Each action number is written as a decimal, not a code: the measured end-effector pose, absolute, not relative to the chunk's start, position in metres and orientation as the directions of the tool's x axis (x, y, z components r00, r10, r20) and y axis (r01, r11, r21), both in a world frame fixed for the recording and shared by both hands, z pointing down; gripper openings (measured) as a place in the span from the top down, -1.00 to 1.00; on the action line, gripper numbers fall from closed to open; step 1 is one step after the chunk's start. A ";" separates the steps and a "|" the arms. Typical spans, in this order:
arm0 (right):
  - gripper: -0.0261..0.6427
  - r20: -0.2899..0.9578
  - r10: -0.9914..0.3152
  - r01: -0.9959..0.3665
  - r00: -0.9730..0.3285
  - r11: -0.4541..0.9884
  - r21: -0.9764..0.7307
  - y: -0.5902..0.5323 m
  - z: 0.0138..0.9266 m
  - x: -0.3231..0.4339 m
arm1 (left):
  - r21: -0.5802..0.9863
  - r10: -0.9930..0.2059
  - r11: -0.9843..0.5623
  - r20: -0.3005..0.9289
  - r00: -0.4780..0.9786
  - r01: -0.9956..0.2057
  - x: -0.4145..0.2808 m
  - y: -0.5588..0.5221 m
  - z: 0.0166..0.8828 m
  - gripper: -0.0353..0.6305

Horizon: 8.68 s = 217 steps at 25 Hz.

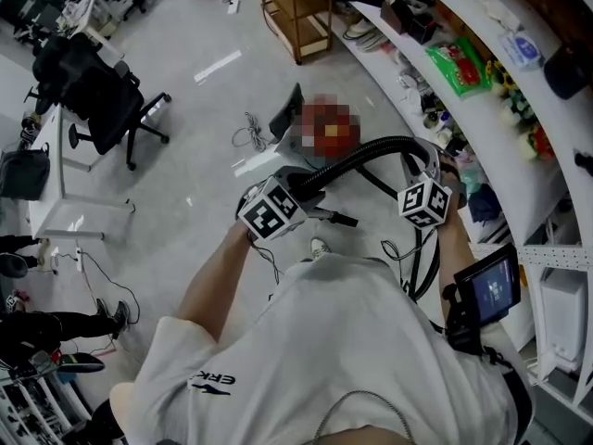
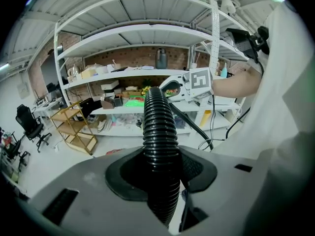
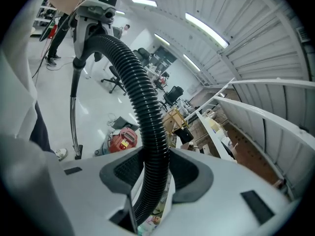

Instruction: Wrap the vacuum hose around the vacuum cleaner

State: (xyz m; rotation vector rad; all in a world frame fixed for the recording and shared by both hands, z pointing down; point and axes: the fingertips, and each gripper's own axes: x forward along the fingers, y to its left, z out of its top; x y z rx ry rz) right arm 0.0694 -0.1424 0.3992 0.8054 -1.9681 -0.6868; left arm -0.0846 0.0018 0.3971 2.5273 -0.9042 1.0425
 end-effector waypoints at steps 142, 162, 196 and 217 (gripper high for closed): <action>0.44 0.514 -0.160 0.278 -0.843 0.689 0.669 -0.434 0.701 -0.862 | 0.165 -0.511 0.037 0.851 0.123 -0.986 -0.773 -0.250 0.623 0.44; 0.49 0.596 0.171 0.337 -0.784 0.925 0.178 -0.246 0.723 -0.753 | 0.167 -0.475 0.049 0.871 0.124 -0.985 -0.661 -0.113 0.589 0.44; 0.60 0.656 0.575 0.621 -0.489 0.758 -0.202 0.049 0.675 -0.384 | 0.372 -0.559 0.266 0.811 0.172 -0.889 -0.476 0.045 0.530 0.44; 0.60 0.681 0.222 -0.080 -0.697 0.921 -0.382 0.058 0.672 -0.208 | 0.590 -0.711 0.207 0.638 0.294 -0.780 -0.375 0.083 0.495 0.44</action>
